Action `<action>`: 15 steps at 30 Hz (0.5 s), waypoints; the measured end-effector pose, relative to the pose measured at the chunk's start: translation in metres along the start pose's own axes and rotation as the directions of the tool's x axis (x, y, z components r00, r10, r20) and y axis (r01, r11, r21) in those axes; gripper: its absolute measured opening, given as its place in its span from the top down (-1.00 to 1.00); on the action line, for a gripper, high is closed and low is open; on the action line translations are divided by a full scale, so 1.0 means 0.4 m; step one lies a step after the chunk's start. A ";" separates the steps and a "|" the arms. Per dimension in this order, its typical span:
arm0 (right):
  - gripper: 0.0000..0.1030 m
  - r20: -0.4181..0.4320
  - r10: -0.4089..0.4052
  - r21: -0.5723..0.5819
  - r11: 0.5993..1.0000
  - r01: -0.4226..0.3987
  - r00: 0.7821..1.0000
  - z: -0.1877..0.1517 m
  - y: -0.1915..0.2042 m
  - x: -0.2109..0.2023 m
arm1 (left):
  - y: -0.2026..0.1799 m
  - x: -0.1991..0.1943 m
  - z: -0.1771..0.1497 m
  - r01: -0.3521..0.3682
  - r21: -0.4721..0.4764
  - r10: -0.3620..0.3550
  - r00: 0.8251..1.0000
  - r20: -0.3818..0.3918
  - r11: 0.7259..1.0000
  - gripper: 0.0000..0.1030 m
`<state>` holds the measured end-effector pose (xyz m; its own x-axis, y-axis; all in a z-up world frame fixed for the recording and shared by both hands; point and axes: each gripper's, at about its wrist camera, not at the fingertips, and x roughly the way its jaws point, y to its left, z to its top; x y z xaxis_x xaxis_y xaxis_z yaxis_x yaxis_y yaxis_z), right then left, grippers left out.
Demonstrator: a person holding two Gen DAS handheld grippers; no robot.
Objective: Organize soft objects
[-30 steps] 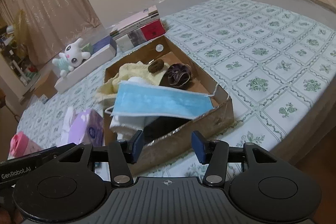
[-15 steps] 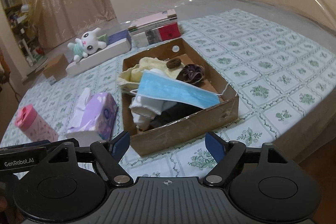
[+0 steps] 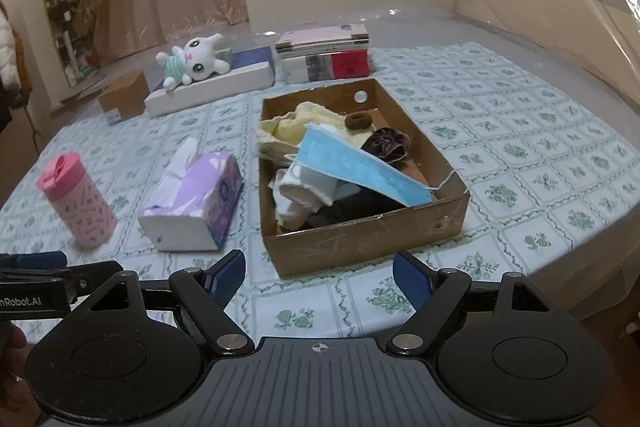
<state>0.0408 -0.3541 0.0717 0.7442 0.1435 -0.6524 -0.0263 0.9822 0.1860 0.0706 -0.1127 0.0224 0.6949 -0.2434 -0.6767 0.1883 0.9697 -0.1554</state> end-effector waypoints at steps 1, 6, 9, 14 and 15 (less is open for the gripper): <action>-0.56 -0.001 -0.001 -0.010 1.000 0.001 1.000 -0.002 0.006 -0.002 | 0.004 -0.006 -0.004 -0.007 -0.004 0.007 1.000 0.001 1.000 -0.99; -0.57 -0.006 0.010 -0.029 1.000 -0.010 1.000 -0.013 0.027 -0.013 | 0.016 -0.035 -0.021 -0.053 -0.002 0.053 0.999 -0.002 0.999 -0.99; -0.57 -0.007 0.014 -0.044 0.999 -0.015 1.000 -0.016 0.041 -0.023 | 0.021 -0.047 -0.030 -0.049 -0.008 0.049 0.999 -0.013 0.999 -0.99; -0.57 -0.007 0.010 -0.081 0.997 -0.010 1.000 -0.022 0.064 -0.045 | 0.022 -0.067 -0.048 -0.051 -0.010 0.051 0.998 -0.020 0.999 -0.99; -0.57 -0.009 0.010 -0.087 0.996 -0.011 1.000 -0.025 0.069 -0.048 | 0.021 -0.071 -0.052 -0.054 -0.010 0.054 0.998 -0.021 0.998 -0.99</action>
<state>0.0191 -0.3287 0.0821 0.7375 0.1549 -0.6573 -0.0927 0.9873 0.1286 0.0380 -0.0971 0.0254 0.6891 -0.1899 -0.6994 0.1434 0.9817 -0.1253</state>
